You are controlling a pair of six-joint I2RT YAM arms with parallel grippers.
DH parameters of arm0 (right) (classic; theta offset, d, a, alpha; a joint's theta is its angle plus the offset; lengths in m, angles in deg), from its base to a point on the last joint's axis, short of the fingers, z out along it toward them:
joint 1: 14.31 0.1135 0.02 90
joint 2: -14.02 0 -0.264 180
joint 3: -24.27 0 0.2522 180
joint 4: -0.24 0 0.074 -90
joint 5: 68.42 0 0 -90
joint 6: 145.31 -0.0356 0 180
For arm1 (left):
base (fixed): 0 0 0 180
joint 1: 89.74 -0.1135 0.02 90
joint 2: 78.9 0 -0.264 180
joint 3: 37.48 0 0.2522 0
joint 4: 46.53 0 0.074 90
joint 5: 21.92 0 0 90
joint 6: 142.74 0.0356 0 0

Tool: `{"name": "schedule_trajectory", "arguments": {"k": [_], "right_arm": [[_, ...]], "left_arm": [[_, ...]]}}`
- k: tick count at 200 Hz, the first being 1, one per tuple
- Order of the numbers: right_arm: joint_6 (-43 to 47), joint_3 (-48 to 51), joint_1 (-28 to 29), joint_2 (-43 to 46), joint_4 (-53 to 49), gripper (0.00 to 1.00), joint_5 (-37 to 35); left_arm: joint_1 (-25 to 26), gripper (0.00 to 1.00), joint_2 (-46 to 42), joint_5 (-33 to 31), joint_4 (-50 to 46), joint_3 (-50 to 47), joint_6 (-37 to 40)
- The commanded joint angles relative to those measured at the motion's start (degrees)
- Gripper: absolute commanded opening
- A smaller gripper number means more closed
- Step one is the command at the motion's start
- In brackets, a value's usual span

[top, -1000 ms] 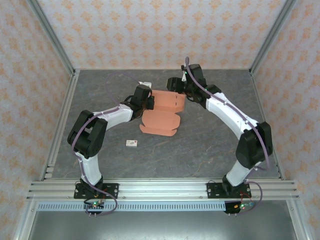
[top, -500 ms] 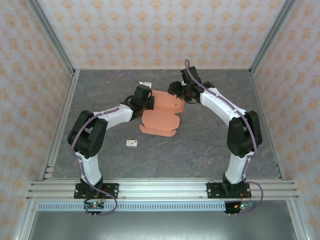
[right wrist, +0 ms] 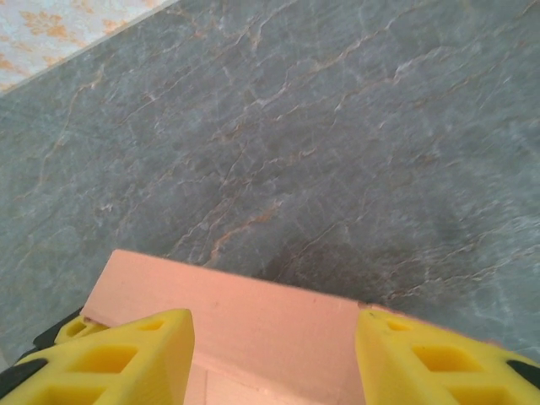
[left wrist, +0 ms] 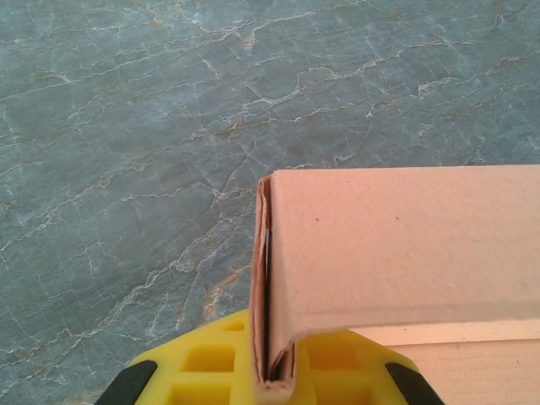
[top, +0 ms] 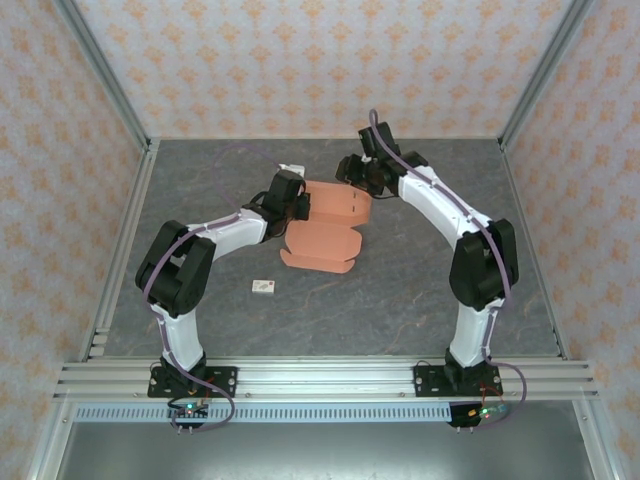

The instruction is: Fold the paper box

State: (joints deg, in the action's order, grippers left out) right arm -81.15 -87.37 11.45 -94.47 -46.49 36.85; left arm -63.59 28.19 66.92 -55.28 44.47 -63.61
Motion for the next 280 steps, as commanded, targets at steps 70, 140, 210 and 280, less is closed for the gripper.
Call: {"name": "schedule_trajectory", "arguments": {"k": [70, 140, 210, 280], "right_arm": [[3.61, -5.99, 3.62, -3.23, -11.29, 0.61, -10.18], [-0.5, -3.15, 3.45, -4.37, -6.11, 0.57, -4.66], [-5.6, -0.68, 1.91, -3.34, -0.38, 0.44, 1.15], [-8.57, -0.64, -0.85, -2.88, 1.83, 0.32, 6.01]], "left_arm": [[0.53, 0.0, -0.87, -2.49, 1.05, 0.54, -0.38], [0.72, 0.0, -1.18, -2.54, 1.16, 0.52, -0.68], [1.07, 0.0, -0.92, -2.58, 0.96, 0.77, -0.9], [1.36, 0.0, -0.65, -3.65, 0.18, 0.95, -0.88]]}}
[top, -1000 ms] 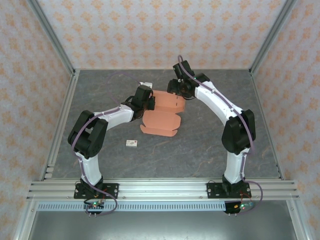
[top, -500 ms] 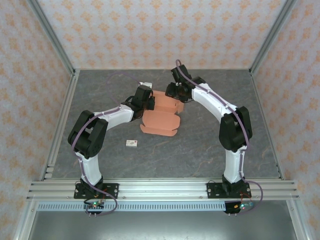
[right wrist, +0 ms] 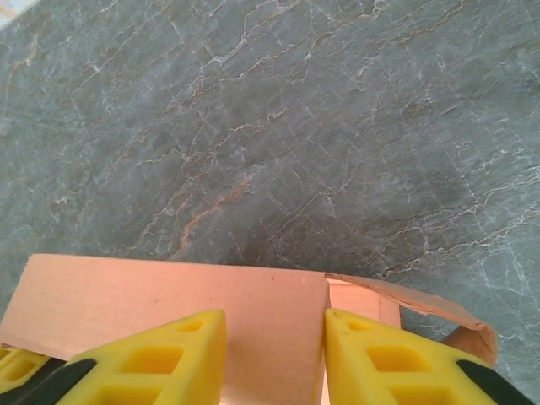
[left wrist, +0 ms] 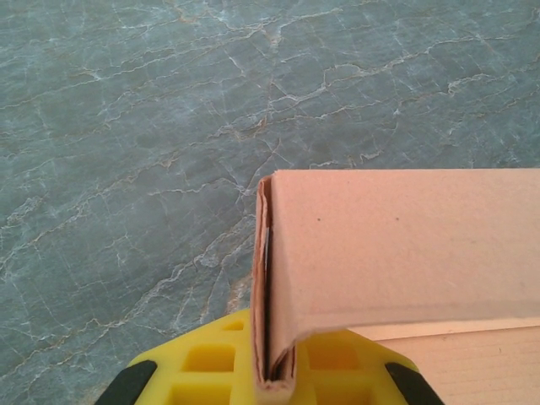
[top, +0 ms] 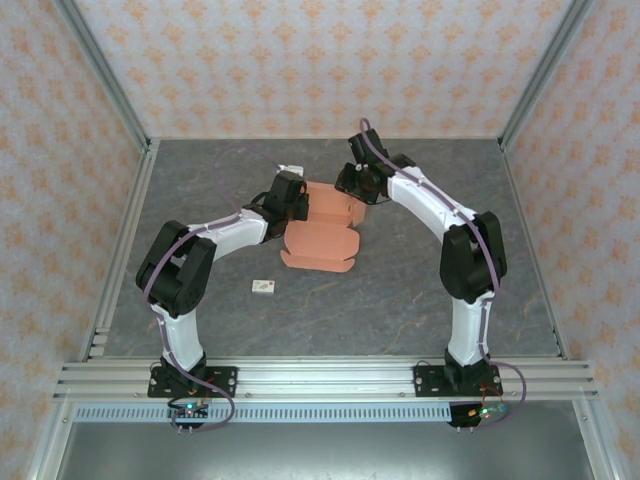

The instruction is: Fold the paper box

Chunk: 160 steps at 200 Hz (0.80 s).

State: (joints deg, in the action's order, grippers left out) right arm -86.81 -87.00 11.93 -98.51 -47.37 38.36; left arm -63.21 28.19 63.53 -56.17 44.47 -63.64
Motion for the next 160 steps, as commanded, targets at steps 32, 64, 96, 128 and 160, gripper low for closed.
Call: {"name": "schedule_trajectory", "arguments": {"k": [32, 64, 96, 128, 160], "right_arm": [[-3.39, -1.75, -2.73, 2.39, 3.1, 0.33, 6.35], [3.77, -6.63, -2.84, 4.4, -4.34, 0.48, -1.04], [9.59, -6.53, -1.43, 8.64, -7.95, 0.58, -6.46], [7.27, -1.76, 1.8, 11.53, -7.04, 0.6, -8.66], [2.95, 0.77, 3.5, 10.72, -4.04, 0.6, -9.85]], "left_arm": [[0.99, 0.0, -0.78, -1.28, 0.14, 1.1, -1.41], [0.98, 0.0, -1.91, -2.25, -1.56, 1.16, -2.1], [0.97, 0.0, -2.96, -2.54, -3.32, 1.6, -2.89], [0.98, 0.0, -4.25, -2.8, -3.51, 1.13, -3.96], [0.99, 0.0, -4.43, -2.76, -3.44, 0.91, -4.37]]}}
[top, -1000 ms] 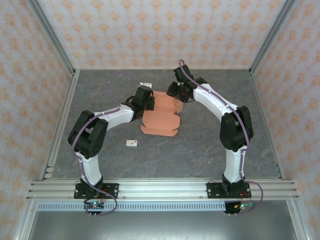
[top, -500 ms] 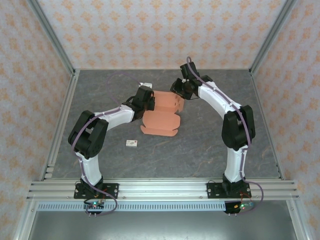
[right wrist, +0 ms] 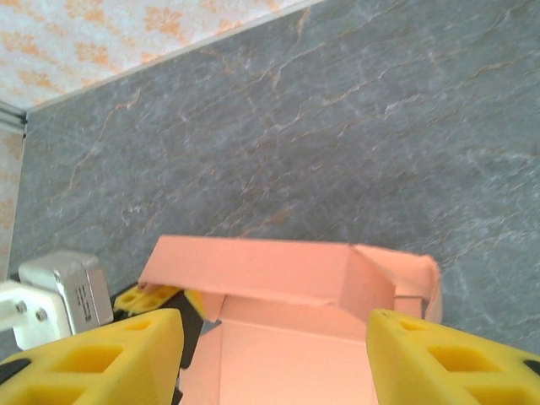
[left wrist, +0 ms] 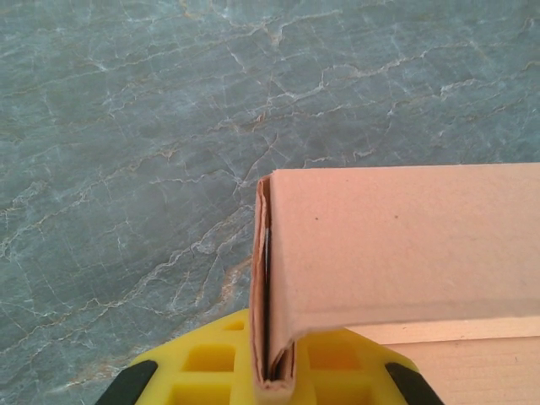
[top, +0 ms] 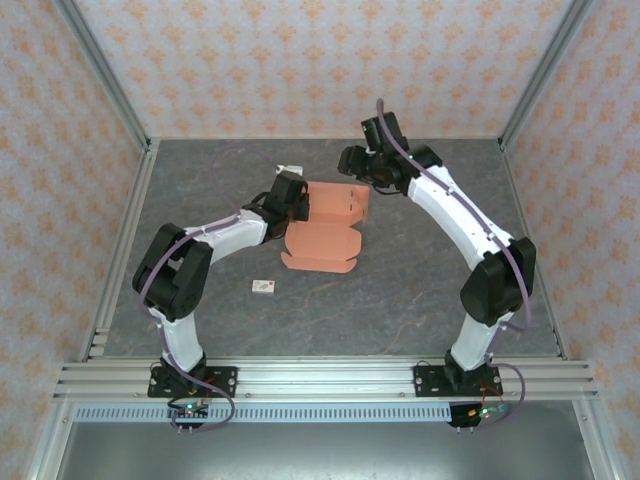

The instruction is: Fold the paper box

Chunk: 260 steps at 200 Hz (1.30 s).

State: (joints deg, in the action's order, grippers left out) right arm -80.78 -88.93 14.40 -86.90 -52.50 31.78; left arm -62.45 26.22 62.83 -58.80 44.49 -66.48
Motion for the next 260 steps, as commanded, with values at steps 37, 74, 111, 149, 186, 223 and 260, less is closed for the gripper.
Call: {"name": "schedule_trajectory", "arguments": {"k": [37, 74, 111, 149, 186, 223, 260], "right_arm": [[-4.24, 1.78, 1.65, -4.33, 1.83, 0.62, -5.98], [-4.28, -0.11, 1.66, -8.46, 1.25, 0.61, -6.28], [-5.69, 0.85, 1.74, -9.57, 3.7, 0.55, -3.54], [-6.07, 0.71, 2.12, -10.25, 3.86, 0.47, -2.36], [-9.81, 2.93, 1.89, -10.05, 8.05, 0.38, 2.06], [-12.44, 5.19, 0.58, -8.31, 12.09, 0.33, 3.18], [-4.83, 4.33, 0.55, -3.39, 6.86, 0.55, -2.37]], "left_arm": [[0.32, 0.0, -2.64, -2.01, -1.14, 1.05, -1.38], [0.37, 0.0, -2.81, -1.96, -0.99, 1.14, -1.45], [0.37, 0.0, -2.74, -1.92, -1.06, 1.34, -1.43], [0.48, 0.0, -2.73, -2.48, -1.07, 1.07, -1.09], [0.4, 0.0, -2.43, -2.37, -0.86, 1.04, -1.59], [0.57, 0.0, -2.38, -2.53, -0.87, 0.84, -1.82], [0.4, 0.0, -3.06, -3.69, -2.9, 1.26, -1.94]]}}
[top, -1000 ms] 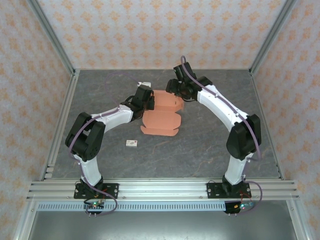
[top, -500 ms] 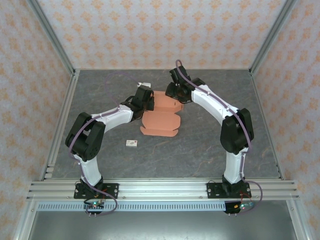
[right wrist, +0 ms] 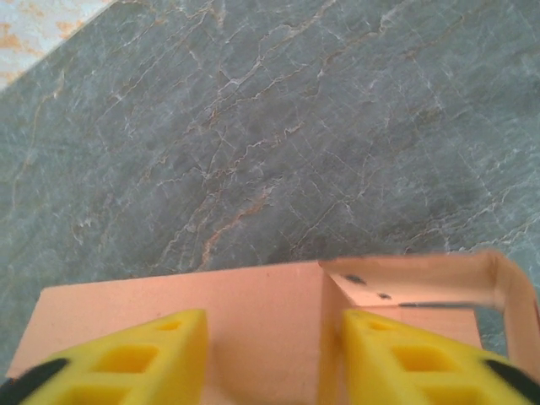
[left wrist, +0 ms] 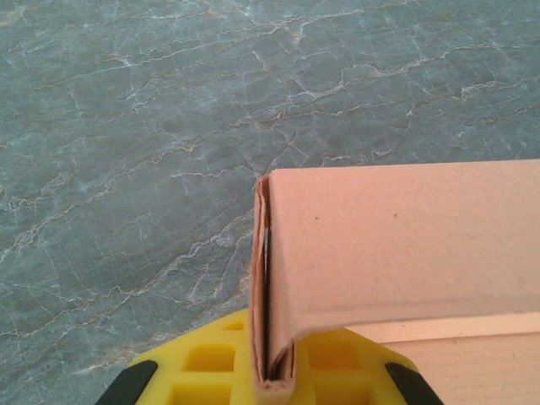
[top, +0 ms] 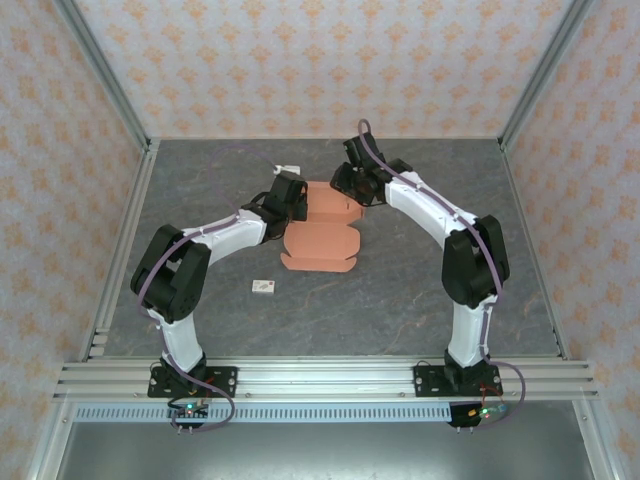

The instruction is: Fold the paper box

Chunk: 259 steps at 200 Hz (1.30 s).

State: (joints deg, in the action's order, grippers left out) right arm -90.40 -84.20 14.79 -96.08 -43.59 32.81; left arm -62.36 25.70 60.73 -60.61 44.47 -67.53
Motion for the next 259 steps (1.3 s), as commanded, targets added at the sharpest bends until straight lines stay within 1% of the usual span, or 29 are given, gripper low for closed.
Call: {"name": "schedule_trajectory", "arguments": {"k": [1, 12, 22, 41, 55, 75, 105, 131, 162, 193, 234, 259], "right_arm": [[5.0, -0.25, 0.16, 6.09, -2.13, 0.55, -3.45], [7.19, 1.74, 0.2, 9.48, -2.43, 0.59, -4.66], [8.87, 4.53, 0.25, 13.11, -2.38, 0.61, -5.72], [11.23, 12.64, 1.05, 20.06, -0.71, 0.63, -6.65], [13.0, 19.53, 2.85, 23.8, 2.93, 0.63, -5.75], [14.75, 27.45, 6.03, 25.14, 9.24, 0.64, -5.47], [14.11, 33.42, 6.58, 23.34, 18.11, 0.63, -4.56], [13.14, 34.68, 6.58, 20.68, 22.78, 0.62, -5.74], [12.82, 33.89, 6.58, 17.16, 25.45, 0.61, -7.09], [12.37, 30.83, 6.51, 13.47, 24.05, 0.58, -9.13], [11.12, 30.31, 6.47, 12.15, 24.17, 0.55, -12.98], [10.74, 30.0, 6.49, 11.24, 24.25, 0.55, -13.79]], "left_arm": [[0.27, 0.0, -2.54, -1.6, -1.17, 1.31, -0.92], [0.25, 0.0, -2.8, -1.79, -2.39, 1.68, -1.23], [0.28, 0.0, -3.03, -1.87, -3.48, 1.99, -1.71], [0.3, 0.0, -3.73, -1.55, -4.83, 2.35, -2.56], [0.22, 0.0, -4.11, -0.66, -5.71, 2.65, -3.2], [0.22, 0.0, -4.63, 0.61, -6.75, 3.01, -4.05], [0.36, 0.0, -5.46, 1.44, -7.4, 3.08, -4.42], [0.33, 0.0, -5.92, 1.6, -8.07, 3.16, -4.38], [0.5, 0.0, -5.93, 1.79, -8.48, 3.61, -4.21], [0.62, 0.0, -5.94, 1.6, -8.65, 3.55, -4.1], [0.57, 0.0, -6.16, 1.68, -8.33, 3.41, -4.02], [0.62, 0.0, -5.98, 2.04, -8.16, 3.45, -4.2]]}}
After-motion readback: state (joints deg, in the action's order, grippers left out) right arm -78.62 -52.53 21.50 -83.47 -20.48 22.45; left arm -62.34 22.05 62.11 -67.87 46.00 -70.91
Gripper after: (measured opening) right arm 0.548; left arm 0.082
